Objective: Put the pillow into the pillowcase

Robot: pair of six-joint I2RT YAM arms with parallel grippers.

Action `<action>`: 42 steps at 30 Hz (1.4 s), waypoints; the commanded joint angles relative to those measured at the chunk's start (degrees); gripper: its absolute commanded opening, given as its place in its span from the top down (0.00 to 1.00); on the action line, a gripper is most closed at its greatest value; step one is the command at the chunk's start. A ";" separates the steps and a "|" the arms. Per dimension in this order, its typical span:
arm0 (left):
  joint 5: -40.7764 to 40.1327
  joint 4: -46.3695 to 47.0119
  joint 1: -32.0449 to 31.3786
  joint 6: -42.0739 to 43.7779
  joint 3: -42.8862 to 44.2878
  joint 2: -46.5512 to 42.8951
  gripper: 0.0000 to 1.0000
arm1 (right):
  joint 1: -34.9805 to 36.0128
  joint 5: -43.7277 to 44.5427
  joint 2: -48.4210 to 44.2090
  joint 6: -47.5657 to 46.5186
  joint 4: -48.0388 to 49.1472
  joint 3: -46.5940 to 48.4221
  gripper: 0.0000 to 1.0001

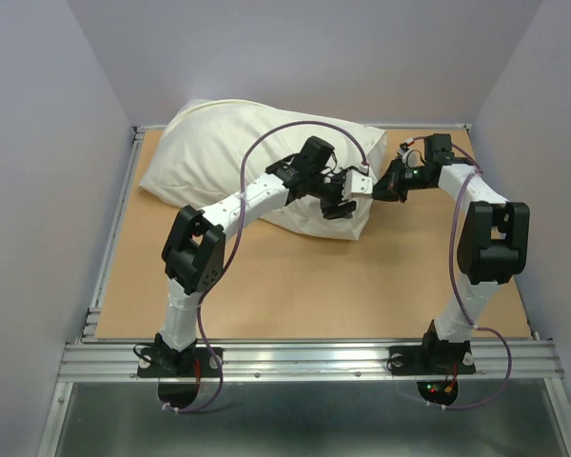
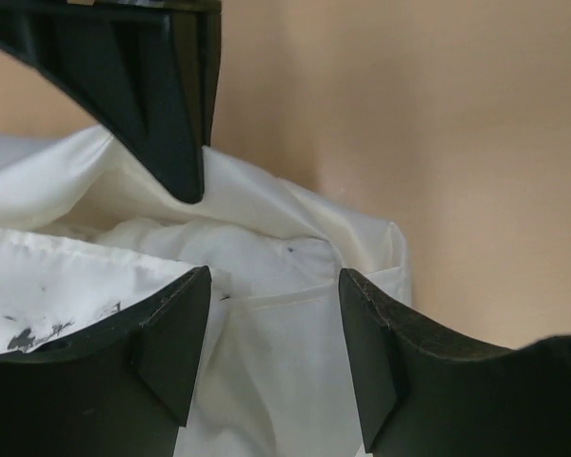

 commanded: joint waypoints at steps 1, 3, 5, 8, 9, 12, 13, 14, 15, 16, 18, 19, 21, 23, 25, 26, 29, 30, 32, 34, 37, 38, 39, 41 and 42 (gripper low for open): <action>5.29 -1.07 -0.32 7.07 2.34 -4.41 0.33 | 0.02 -1.73 -3.53 -0.70 -0.44 -0.31 0.99; 5.39 0.15 -0.32 7.16 2.87 -4.84 0.33 | 0.02 -1.46 -3.79 -0.87 -0.44 -0.57 0.99; 5.03 1.91 -0.32 6.98 3.66 -4.50 0.33 | 0.02 -1.46 -4.14 -0.87 -0.44 -1.10 1.00; 5.30 1.66 -0.50 8.03 5.85 -3.01 0.33 | 0.02 -1.29 -4.50 -0.96 -0.52 -1.63 0.99; 5.91 1.39 -0.41 8.47 6.21 -2.65 0.33 | 0.02 -1.29 -4.58 -0.96 -0.52 -1.63 0.99; 6.70 -1.24 -0.76 12.15 7.70 -0.81 0.33 | 0.02 -1.29 -4.76 -0.96 -0.52 -1.28 0.99; 6.18 -1.25 -0.76 12.17 8.14 -0.02 0.33 | 0.02 -1.37 -4.85 -1.05 -0.52 -1.19 1.00; 5.48 -1.25 -0.93 11.90 8.75 1.64 0.33 | 0.02 -1.37 -4.85 -0.87 -0.52 -1.19 0.99; 4.95 -1.25 -0.94 11.47 10.33 2.61 0.33 | 0.02 -1.29 -4.94 -0.78 -0.52 -1.36 0.99; 4.77 -1.42 -0.94 11.64 11.04 3.58 0.33 | 0.02 -1.29 -5.02 -0.70 -0.52 -1.45 0.99; 4.51 -1.77 -1.11 12.16 12.18 5.78 0.33 | 0.11 -1.37 -5.20 -0.52 -0.61 -1.80 1.00; 4.33 -2.12 -1.02 12.77 12.54 6.31 0.33 | 0.11 -1.37 -5.37 -0.52 -0.61 -1.80 0.99; 3.63 -4.40 -1.02 15.41 13.15 8.24 0.33 | 0.02 -1.46 -5.38 -0.43 -0.70 -1.80 0.99; 2.66 -10.08 -0.68 18.48 14.82 10.08 0.33 | 0.02 -1.46 -5.37 -0.52 -0.87 -1.54 0.99; 1.78 -15.99 0.20 22.96 16.58 11.49 0.33 | 0.02 -1.46 -5.55 -0.52 -0.96 -1.36 0.99; 1.52 -17.84 0.64 24.54 17.10 11.76 0.33 | 0.02 -1.46 -5.64 -0.52 -0.96 -1.36 0.99; -0.15 -24.77 2.05 29.56 18.69 12.64 0.33 | 0.02 -1.46 -6.08 -1.05 -1.31 -1.54 0.99; -0.76 -26.46 2.23 30.79 19.04 12.64 0.33 | 0.02 -1.38 -6.17 -1.22 -1.40 -1.63 0.99; -2.08 -30.50 2.58 34.39 19.66 12.56 0.32 | 0.02 -1.11 -6.25 -1.49 -1.58 -1.71 0.99; -3.31 -32.70 2.58 36.93 19.83 12.29 0.32 | 0.11 -1.11 -6.25 -1.84 -1.58 -1.71 0.99; -4.45 -34.82 2.23 37.92 20.27 12.20 0.29 | 0.02 -1.20 -6.25 -1.93 -1.84 -1.80 0.99; -4.81 -35.61 2.05 38.27 20.71 12.29 0.29 | 0.02 -1.20 -6.25 -1.93 -1.75 -1.80 0.99; -5.07 -35.61 1.79 38.36 20.89 12.29 0.12 | 0.02 -1.37 -6.34 -1.93 -1.84 -1.89 1.00; -6.30 -33.95 1.44 37.05 20.89 12.73 0.03 | 0.11 -2.16 -6.52 -1.93 -1.84 -2.33 1.00; -7.17 -33.51 1.35 36.60 20.63 13.08 0.10 | 0.11 -2.43 -6.69 -1.84 -1.84 -2.59 1.00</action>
